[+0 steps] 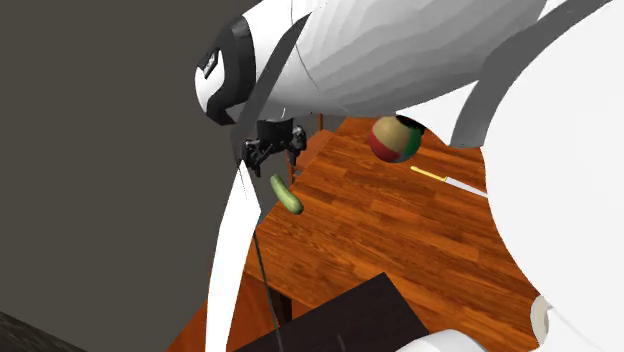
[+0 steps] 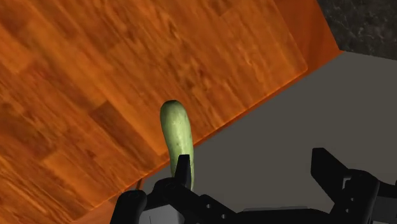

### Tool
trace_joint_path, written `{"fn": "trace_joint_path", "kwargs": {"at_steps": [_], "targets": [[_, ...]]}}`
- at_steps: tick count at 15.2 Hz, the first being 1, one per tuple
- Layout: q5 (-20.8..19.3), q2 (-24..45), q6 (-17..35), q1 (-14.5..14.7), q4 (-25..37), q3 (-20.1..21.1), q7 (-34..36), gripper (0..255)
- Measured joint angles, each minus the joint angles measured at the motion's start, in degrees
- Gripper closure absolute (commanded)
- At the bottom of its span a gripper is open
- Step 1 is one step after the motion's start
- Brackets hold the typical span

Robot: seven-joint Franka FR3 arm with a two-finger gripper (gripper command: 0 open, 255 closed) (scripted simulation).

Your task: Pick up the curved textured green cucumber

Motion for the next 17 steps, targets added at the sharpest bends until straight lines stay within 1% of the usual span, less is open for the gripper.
{"fn": "trace_joint_path", "kwargs": {"at_steps": [8,10,17], "targets": [[0.90,17.01,8.26,-0.66,6.63,-1.01,-2.83,0],[1.29,21.84,9.86,-0.97,9.28,-1.10,-3.55,0],[1.97,37.26,12.52,-2.18,20.33,-1.04,-5.01,0]]}}
